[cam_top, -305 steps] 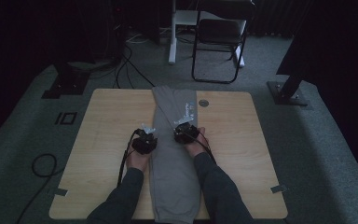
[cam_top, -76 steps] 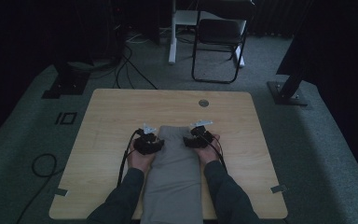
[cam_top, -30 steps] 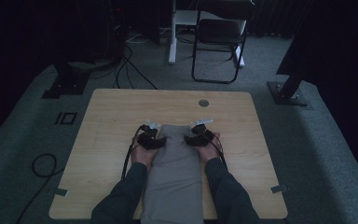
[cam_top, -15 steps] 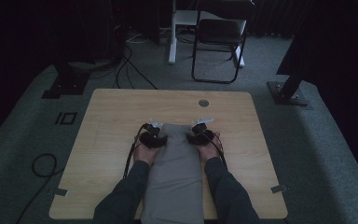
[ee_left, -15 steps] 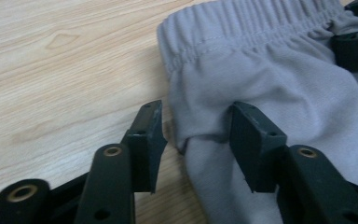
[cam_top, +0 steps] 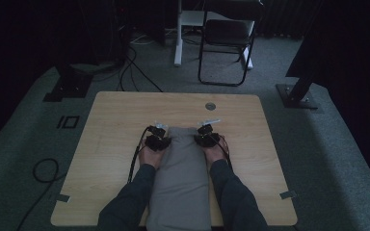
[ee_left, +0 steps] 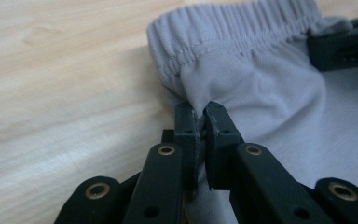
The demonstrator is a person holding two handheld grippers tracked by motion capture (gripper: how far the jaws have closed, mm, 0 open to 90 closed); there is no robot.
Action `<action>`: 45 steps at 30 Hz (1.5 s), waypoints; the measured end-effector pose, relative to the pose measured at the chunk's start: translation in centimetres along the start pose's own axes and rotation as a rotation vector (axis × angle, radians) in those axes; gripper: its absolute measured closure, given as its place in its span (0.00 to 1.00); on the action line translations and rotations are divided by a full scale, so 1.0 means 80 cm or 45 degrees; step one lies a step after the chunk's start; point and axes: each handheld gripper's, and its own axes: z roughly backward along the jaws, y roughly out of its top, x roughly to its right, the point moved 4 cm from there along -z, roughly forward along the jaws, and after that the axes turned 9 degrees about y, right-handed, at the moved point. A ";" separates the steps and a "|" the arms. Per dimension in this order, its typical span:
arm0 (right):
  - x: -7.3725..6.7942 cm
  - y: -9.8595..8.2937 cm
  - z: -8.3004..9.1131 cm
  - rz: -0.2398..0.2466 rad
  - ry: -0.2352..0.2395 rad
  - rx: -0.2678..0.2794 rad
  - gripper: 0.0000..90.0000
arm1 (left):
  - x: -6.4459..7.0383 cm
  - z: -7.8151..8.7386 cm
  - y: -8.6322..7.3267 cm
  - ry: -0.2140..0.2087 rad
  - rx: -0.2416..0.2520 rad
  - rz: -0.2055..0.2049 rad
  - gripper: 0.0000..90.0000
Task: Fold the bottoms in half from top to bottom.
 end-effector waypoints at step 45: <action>-0.097 -0.071 0.152 0.333 0.168 0.198 0.96 | 0.064 0.175 -0.093 -0.151 0.188 -0.225 0.94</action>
